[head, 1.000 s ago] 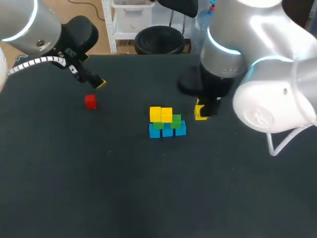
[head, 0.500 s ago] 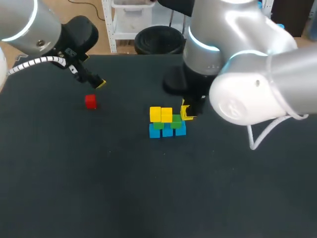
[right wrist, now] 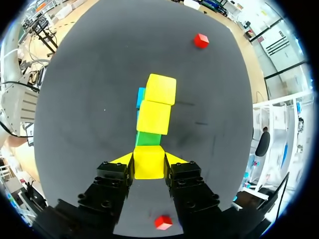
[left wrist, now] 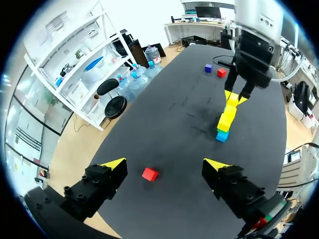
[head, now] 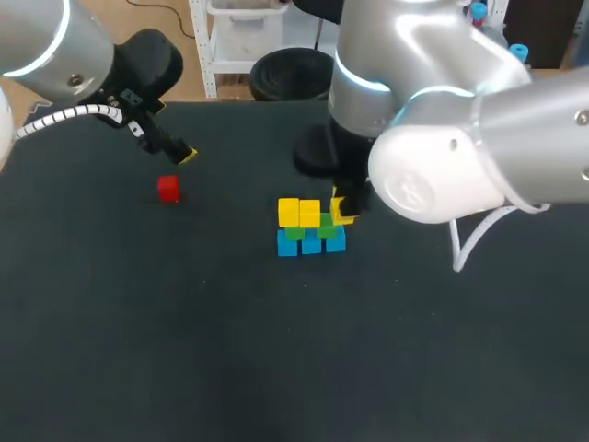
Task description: Place the blue cubes, place green cubes on the blue cubes, place the yellow cubes on the green cubes, then place the red cubes on the yellow cubes, and place purple cube on the red cubes.
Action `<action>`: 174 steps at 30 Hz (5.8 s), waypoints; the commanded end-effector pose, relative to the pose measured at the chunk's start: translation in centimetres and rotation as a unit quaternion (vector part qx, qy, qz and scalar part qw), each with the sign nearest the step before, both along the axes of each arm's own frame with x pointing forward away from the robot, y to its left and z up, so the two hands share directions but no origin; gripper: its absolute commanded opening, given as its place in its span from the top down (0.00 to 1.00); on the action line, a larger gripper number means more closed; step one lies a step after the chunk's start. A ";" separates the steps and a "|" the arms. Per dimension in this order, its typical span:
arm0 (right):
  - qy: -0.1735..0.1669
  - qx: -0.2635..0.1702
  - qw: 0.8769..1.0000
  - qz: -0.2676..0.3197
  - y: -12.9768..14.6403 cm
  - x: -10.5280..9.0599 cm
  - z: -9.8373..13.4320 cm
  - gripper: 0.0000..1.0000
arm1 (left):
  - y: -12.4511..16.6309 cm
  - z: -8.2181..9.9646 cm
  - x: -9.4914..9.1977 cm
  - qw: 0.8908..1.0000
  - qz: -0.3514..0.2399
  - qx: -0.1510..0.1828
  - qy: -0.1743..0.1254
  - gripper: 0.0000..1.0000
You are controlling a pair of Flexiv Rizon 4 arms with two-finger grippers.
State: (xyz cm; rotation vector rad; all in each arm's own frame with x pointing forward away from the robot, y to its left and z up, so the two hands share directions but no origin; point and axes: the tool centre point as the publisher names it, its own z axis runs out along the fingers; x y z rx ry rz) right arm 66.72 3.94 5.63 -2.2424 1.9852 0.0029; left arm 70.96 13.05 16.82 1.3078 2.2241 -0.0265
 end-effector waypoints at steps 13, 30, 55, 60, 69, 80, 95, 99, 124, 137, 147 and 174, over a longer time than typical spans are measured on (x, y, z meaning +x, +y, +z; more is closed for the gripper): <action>-0.001 0.002 1.000 0.005 0.4 0.6 0.3 1.00 | 0.0 0.0 0.2 1.000 -0.002 -0.001 0.001 0.00; 0.004 -0.007 1.000 0.004 0.2 0.3 0.6 1.00 | 0.0 0.0 0.2 1.000 -0.002 -0.001 0.001 0.00; 0.018 -0.002 1.000 0.009 1.1 0.0 0.2 1.00 | 0.0 0.0 0.2 1.000 -0.002 -0.001 0.001 0.00; 0.018 -0.001 1.000 0.010 1.3 0.1 0.2 1.00 | 0.0 0.0 0.2 1.000 -0.002 -0.001 0.001 0.00; 0.019 0.000 1.000 0.013 1.4 0.2 0.1 1.00 | 0.0 0.0 0.2 1.000 -0.002 -0.001 0.001 0.00; 0.021 0.001 1.000 0.015 1.6 0.3 0.0 1.00 | 0.0 0.0 0.2 1.000 -0.002 -0.001 0.001 0.00; 0.021 0.002 1.000 0.017 1.8 0.3 -0.1 1.00 | 0.0 0.0 0.2 1.000 -0.002 -0.001 0.001 0.00; 0.022 0.002 1.000 0.018 1.8 0.3 -0.1 0.05 | 0.0 0.0 0.2 1.000 -0.002 -0.001 0.001 0.00; -0.015 -0.021 0.999 -0.026 -2.2 1.0 3.0 0.00 | 0.0 0.0 0.2 1.000 -0.002 -0.001 0.001 0.00; -0.010 -0.054 0.990 -0.132 -9.6 2.9 2.4 0.00 | 0.0 0.0 0.2 1.000 -0.002 -0.001 0.001 0.00; 0.011 -0.063 0.981 -0.185 -13.6 3.8 -0.2 0.00 | 0.0 0.0 0.2 1.000 -0.002 -0.001 0.001 0.00; 0.023 -0.052 0.959 -0.277 -20.8 4.0 -4.4 0.00 | 0.0 0.0 0.2 1.000 -0.002 -0.001 0.001 0.00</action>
